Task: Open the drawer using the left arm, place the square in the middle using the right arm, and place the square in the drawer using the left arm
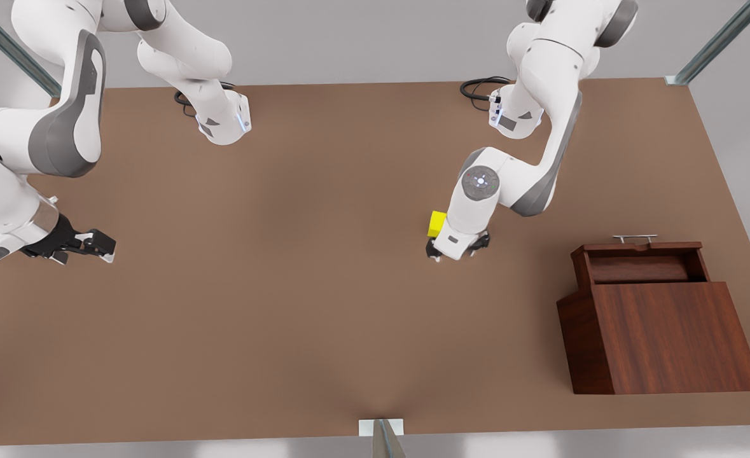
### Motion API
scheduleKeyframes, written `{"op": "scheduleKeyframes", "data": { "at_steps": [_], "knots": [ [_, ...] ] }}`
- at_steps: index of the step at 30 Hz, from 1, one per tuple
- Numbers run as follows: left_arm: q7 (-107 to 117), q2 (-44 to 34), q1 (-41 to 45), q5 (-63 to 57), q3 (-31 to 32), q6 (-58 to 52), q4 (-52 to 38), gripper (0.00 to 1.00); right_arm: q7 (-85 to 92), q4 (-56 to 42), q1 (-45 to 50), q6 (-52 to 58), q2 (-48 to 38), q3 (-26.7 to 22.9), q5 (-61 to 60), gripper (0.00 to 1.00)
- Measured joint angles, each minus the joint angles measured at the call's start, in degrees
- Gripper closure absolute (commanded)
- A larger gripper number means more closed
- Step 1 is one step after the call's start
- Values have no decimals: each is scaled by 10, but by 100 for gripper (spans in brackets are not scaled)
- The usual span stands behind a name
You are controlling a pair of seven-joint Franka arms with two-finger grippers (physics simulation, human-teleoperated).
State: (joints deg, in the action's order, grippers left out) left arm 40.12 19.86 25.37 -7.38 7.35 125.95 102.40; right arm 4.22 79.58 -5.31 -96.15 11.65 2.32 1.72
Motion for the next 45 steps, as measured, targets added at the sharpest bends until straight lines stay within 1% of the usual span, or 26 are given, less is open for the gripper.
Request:
{"op": "scheduleKeyframes", "data": {
  "at_steps": [2, 4, 7, 9, 12, 18, 28, 38, 45],
  "knots": [
    [-106, 14, 4, 0, 4, -25, 1, 0, 0, 0, -1, -1, 0, 0, 0, 0],
    [-110, 28, 5, 1, 28, -34, 3, 0, 0, 0, 0, -1, 0, 0, -1, 0],
    [-115, 48, 4, 3, 42, -25, 7, 0, 0, 0, -1, 0, 0, 0, -1, 0],
    [-115, 48, 3, 4, 43, 27, 40, 0, 0, 0, -2, 2, 0, 0, 0, 0],
    [-115, 48, -1, 6, 36, 76, 77, 0, 0, 0, -1, 3, 0, 0, 0, 0],
    [-115, 67, -2, 8, 28, 87, 87, 0, 0, 0, -2, 0, 0, 0, 1, 0],
    [-94, 36, 4, 9, 39, 100, 164, 0, 0, 0, 0, -1, 0, 0, 1, 0],
    [-82, 12, 5, 9, 48, 97, 204, 0, 0, 0, -1, -2, 0, 0, 1, 0],
    [-85, 9, 4, 8, 47, 131, 232, 0, -1, 0, -1, -2, 0, 0, 1, 0]
  ]
}}
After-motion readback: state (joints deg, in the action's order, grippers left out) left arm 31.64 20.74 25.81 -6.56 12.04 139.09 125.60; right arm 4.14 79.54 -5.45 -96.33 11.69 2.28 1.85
